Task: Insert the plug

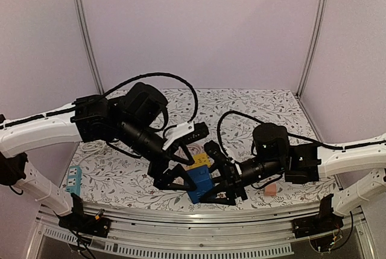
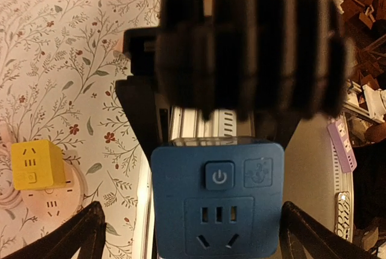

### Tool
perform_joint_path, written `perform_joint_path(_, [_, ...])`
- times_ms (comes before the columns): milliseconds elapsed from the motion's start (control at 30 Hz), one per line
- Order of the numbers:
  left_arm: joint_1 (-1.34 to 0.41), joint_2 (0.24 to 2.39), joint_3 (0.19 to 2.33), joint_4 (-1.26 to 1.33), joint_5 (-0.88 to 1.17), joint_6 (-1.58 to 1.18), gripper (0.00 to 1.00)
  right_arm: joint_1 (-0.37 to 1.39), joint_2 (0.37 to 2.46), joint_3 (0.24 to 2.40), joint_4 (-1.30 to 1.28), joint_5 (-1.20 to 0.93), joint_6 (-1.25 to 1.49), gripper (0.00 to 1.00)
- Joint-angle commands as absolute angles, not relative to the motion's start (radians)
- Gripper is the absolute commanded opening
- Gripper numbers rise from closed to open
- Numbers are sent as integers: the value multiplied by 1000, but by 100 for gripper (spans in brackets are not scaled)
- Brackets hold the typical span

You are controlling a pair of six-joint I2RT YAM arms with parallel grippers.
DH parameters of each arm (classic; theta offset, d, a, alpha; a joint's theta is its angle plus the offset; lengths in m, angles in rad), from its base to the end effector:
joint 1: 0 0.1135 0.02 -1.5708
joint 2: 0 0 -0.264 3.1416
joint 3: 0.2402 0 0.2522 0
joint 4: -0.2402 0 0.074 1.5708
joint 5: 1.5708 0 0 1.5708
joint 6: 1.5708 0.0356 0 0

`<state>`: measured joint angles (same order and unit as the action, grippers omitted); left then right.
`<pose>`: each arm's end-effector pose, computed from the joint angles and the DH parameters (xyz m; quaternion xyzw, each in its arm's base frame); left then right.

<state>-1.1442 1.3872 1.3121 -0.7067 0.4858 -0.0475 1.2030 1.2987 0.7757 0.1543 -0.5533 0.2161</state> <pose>0.1071 -0.2758 0.3402 0.5460 0.7165 -0.3931 0.1842 0.0863 0.2759 0.2598 -0.5118 0.6256 0.5253 0.2660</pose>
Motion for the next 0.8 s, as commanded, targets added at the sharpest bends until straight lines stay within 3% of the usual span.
perform_joint_path(0, [-1178, 1417, 1347, -809, 461, 0, 99, 1227, 1246, 777, 184, -539, 183, 0])
perform_joint_path(433, [-1199, 1453, 1381, -801, 457, 19, 85, 1240, 1256, 785, 182, -513, 178, 0])
perform_joint_path(767, [-1215, 1442, 1363, -761, 421, 5, 88, 1240, 1258, 779, 204, -508, 182, 0])
